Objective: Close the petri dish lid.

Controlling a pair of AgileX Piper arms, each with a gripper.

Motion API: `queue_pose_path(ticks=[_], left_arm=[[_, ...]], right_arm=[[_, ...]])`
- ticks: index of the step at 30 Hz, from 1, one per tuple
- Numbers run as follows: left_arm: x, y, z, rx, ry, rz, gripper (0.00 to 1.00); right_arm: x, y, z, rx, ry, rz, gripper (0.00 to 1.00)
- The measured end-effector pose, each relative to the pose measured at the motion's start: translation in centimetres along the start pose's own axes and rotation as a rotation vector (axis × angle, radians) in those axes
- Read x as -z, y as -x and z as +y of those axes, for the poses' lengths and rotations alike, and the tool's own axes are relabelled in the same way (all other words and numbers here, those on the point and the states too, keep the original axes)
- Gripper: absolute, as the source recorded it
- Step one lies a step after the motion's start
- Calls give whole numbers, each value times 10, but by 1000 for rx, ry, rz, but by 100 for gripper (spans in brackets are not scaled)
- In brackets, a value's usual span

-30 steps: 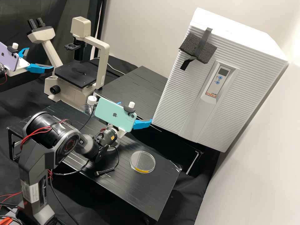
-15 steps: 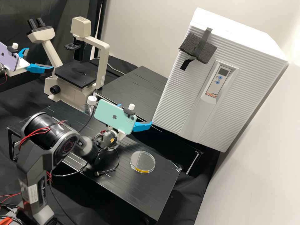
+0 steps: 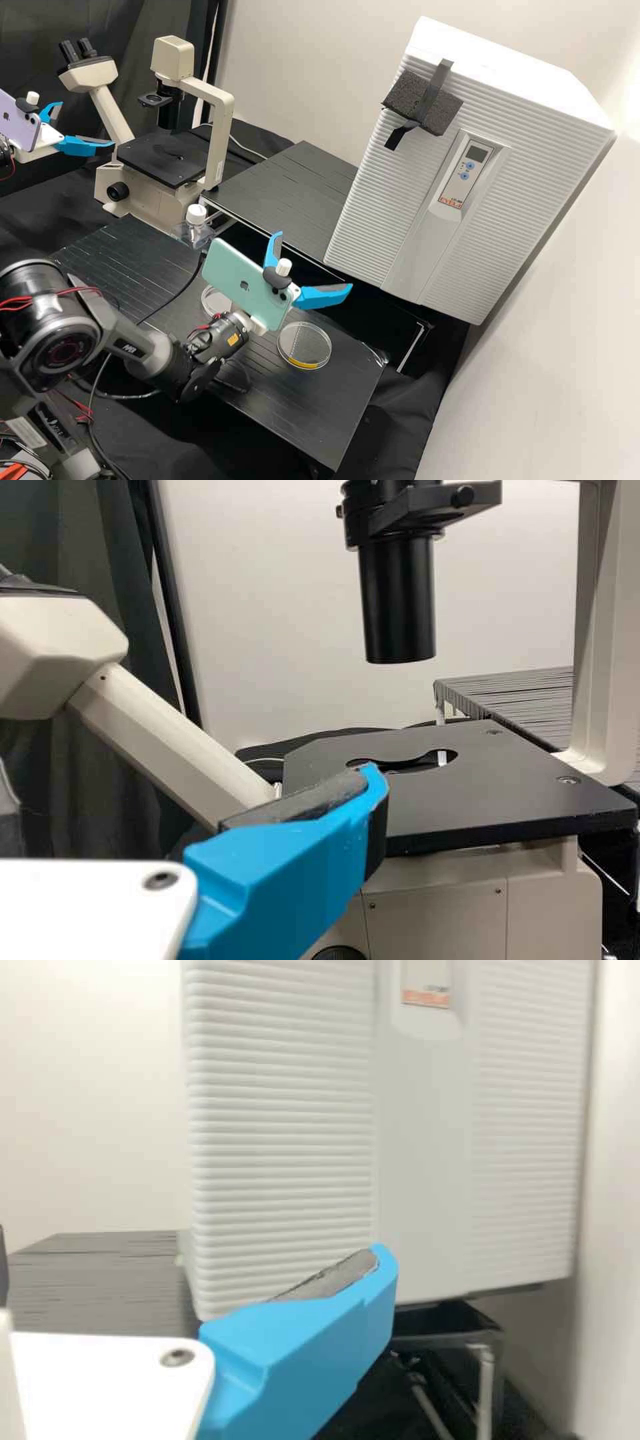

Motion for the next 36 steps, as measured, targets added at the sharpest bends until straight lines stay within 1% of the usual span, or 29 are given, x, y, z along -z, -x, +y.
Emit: queue_pose_path(ticks=[3, 6, 9, 14, 18, 24, 27, 30, 36], left_arm=[[0, 0, 0, 0, 0, 0, 100], [0, 0, 0, 0, 0, 0, 100], [0, 0, 0, 0, 0, 0, 100], [0, 0, 0, 0, 0, 0, 100], [0, 0, 0, 0, 0, 0, 100], [0, 0, 0, 0, 0, 0, 100], [0, 0, 0, 0, 0, 0, 100], [0, 0, 0, 0, 0, 0, 100], [0, 0, 0, 0, 0, 0, 100]], right_arm=[[-10, 11, 5, 2, 23, -37, 100], [-19, 19, 9, -8, 31, -83, 100], [-25, 26, 10, -2, 43, -113, 100], [-28, 34, 3, 42, 49, -126, 100], [-32, 37, -4, 83, 39, -142, 100], [-39, 38, -10, 112, 24, -176, 100], [-43, 38, -11, 118, 19, -191, 100], [-45, 37, -10, 109, 13, -189, 100], [-47, 37, -12, 113, 23, -187, 100]])
